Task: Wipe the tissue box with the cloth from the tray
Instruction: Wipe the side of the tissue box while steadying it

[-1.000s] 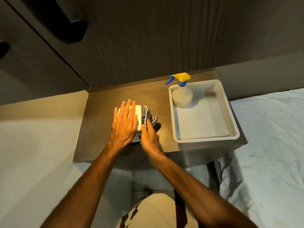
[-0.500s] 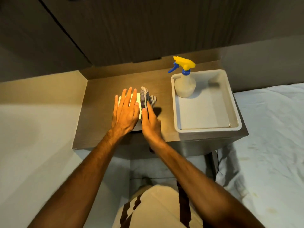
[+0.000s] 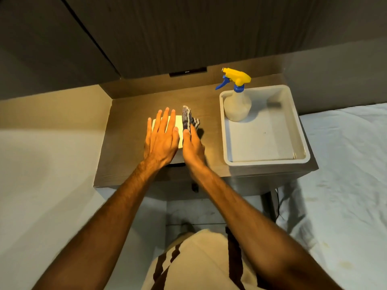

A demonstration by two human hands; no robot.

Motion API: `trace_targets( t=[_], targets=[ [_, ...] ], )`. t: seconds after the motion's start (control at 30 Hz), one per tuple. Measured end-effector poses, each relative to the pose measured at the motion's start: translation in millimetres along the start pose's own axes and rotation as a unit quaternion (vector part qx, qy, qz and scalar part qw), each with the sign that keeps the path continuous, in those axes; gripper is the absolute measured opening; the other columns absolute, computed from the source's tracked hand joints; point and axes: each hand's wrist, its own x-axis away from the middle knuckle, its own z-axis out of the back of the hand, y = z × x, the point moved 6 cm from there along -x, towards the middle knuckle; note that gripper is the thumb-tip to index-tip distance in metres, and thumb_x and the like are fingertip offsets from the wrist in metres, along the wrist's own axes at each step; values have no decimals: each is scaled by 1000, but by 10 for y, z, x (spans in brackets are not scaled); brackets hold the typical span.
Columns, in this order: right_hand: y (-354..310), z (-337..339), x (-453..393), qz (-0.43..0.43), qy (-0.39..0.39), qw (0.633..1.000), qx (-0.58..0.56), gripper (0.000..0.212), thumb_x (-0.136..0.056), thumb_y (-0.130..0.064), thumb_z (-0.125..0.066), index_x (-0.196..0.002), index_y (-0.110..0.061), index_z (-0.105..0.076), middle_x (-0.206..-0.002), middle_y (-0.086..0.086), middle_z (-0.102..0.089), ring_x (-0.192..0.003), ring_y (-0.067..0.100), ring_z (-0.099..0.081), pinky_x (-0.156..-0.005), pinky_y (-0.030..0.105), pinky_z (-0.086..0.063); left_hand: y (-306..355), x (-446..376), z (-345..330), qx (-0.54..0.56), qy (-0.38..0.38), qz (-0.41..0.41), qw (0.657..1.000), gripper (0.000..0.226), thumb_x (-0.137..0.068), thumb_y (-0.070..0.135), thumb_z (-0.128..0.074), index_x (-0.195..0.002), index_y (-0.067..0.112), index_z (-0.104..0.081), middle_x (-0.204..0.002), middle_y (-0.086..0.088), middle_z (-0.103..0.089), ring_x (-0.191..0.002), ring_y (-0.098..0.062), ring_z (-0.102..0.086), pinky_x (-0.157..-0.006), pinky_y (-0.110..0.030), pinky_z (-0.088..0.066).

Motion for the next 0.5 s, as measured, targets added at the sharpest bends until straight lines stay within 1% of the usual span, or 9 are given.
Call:
trace_targets(
  t=[0.07, 0.13, 0.17, 0.23, 0.3, 0.4, 0.47, 0.5],
  targets=[
    [-69, 13, -163, 7, -8, 1000, 1, 50, -112, -39, -29, -159, -26, -40, -149, 12, -58, -134, 30, -59, -93, 28, -44, 13, 2, 6, -3, 0, -1, 1000, 66, -104, 41, -12, -165, 17, -11, -175, -6, -11, -163, -25, -6, -132, -50, 1],
    [16, 32, -186, -15, -5, 1000, 6, 50, -112, -39, -29, -158, -24, -40, -147, 14, -59, -132, 31, -59, -93, 30, -46, 10, 6, 1, -5, -3, -3, 1000, 66, -104, 40, -13, -165, 17, -11, -175, -7, -10, -163, -25, -6, -132, -50, 1],
    [97, 38, -146, -33, -3, 999, 8, 50, -112, -40, -29, -159, -24, -38, -150, 14, -57, -135, 31, -57, -98, 33, -47, 8, 2, -2, -7, -3, -4, 1000, 66, -104, 40, -13, -165, 17, -11, -175, -7, -10, -163, -25, -6, -132, -51, 0],
    [275, 33, 26, -62, 0, 998, 9, 52, -112, -41, -29, -162, -27, -32, -158, 11, -50, -143, 32, -51, -112, 41, -45, -3, -1, -15, -13, -4, -9, 1000, 66, -104, 40, -14, -165, 17, -11, -175, -7, -10, -163, -26, -6, -132, -51, 0],
    [306, 12, 205, -56, 0, 998, 9, 53, -111, -42, -30, -163, -31, -29, -161, 9, -46, -145, 32, -49, -118, 47, -44, -20, -4, -17, -13, -2, -8, 1000, 66, -104, 40, -14, -165, 17, -11, -175, -8, -11, -163, -26, -7, -132, -51, 0],
    [27, -5, 102, 17, 10, 1000, -4, 52, -110, -42, -32, -160, -30, -37, -155, 12, -53, -138, 30, -56, -114, 48, -50, -14, 2, -14, -5, -3, -4, 1000, 67, -104, 42, -11, -165, 17, -11, -175, -8, -12, -163, -26, -7, -132, -50, 0],
    [-156, -5, -96, 28, -3, 1000, 1, 50, -111, -40, -32, -158, -26, -41, -149, 14, -58, -132, 30, -61, -109, 44, -54, 6, 4, -3, -3, -5, -1, 1000, 67, -104, 43, -10, -165, 17, -11, -175, -7, -12, -163, -26, -7, -133, -50, 0],
    [-186, 14, -185, 18, -8, 1000, 2, 49, -112, -39, -31, -157, -24, -43, -146, 14, -60, -130, 31, -62, -104, 39, -54, 10, 8, 1, -4, -6, 0, 1000, 67, -104, 44, -10, -165, 17, -11, -175, -7, -11, -163, -25, -7, -133, -50, 0]
  ],
)
